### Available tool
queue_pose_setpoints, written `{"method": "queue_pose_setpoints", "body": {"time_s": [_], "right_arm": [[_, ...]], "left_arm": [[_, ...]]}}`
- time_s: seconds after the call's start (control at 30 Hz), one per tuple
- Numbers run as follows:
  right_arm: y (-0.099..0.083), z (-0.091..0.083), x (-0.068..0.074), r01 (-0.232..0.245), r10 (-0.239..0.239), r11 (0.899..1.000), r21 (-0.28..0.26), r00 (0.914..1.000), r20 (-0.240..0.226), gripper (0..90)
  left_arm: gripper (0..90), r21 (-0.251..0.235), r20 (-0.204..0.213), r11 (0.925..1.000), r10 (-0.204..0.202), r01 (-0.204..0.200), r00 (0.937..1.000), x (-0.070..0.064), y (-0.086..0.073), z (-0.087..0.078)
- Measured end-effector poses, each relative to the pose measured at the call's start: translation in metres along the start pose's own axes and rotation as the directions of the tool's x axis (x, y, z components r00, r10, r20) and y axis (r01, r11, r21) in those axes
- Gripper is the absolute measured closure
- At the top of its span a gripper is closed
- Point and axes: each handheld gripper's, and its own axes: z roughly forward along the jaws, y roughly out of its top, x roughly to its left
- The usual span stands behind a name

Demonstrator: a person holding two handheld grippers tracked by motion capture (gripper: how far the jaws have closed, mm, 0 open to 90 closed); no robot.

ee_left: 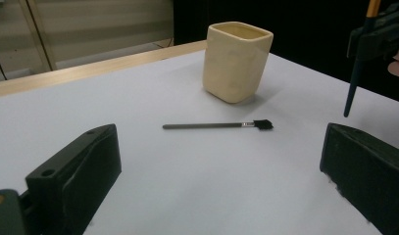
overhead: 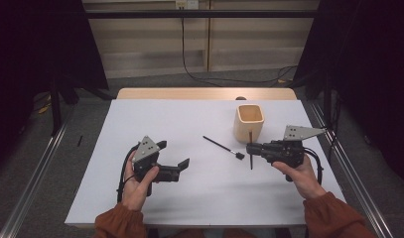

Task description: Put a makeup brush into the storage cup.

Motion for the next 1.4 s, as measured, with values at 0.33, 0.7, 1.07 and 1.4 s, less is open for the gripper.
{"method": "queue_pose_setpoints", "body": {"time_s": [0.33, 0.7, 1.07, 1.4], "right_arm": [[0.004, -0.010, -0.011, -0.011, 0.012, 1.000, -0.026, 0.9983, 0.058, 83.4], [0.011, -0.013, -0.020, -0.006, 0.009, 0.999, -0.039, 0.9955, 0.094, 83.4], [0.022, -0.011, -0.027, 0.004, 0.001, 0.999, -0.049, 0.9935, 0.114, 83.4], [0.036, -0.008, -0.039, 0.003, 0.009, 0.996, -0.089, 0.9908, 0.135, 83.4]], "left_arm": [[1.8, -0.019, -0.032, 0.9997, 0.014, -0.014, 0.9994, 0.003, -0.015, -0.028], [1.4, -0.026, -0.060, 0.9991, -0.035, 0.034, 0.9976, 0.007, -0.037, -0.046], [1.4, -0.040, -0.082, 0.9989, -0.028, 0.025, 0.9962, 0.008, -0.042, -0.051], [1.9, -0.043, -0.092, 0.9990, -0.012, 0.009, 0.9957, 0.008, -0.046, -0.053]]}}
